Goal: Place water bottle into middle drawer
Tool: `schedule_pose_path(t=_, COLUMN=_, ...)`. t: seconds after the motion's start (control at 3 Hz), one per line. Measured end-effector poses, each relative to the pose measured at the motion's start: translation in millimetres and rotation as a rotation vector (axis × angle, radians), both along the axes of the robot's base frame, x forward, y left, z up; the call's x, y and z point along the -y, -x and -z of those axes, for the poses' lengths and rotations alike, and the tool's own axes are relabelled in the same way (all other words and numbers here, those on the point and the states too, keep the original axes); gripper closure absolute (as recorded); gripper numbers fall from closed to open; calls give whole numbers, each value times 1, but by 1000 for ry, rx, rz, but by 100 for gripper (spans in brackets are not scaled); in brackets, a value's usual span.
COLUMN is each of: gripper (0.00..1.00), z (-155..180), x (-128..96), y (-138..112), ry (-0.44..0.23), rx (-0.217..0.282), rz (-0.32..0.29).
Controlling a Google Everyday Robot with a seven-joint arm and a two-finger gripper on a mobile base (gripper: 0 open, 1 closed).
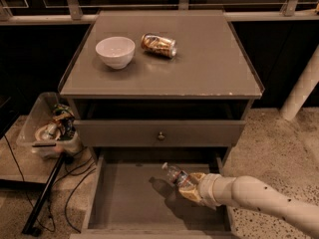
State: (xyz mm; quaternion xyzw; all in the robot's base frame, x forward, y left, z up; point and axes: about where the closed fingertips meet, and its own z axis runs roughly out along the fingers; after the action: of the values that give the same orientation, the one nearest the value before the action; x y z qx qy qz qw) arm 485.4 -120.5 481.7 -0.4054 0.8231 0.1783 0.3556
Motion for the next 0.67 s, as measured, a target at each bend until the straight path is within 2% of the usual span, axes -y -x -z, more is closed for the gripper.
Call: schedule_pose_path(t=0.67, gripper=100, z=-2, x=-1, y=2, ry=0, rx=-3, rz=4)
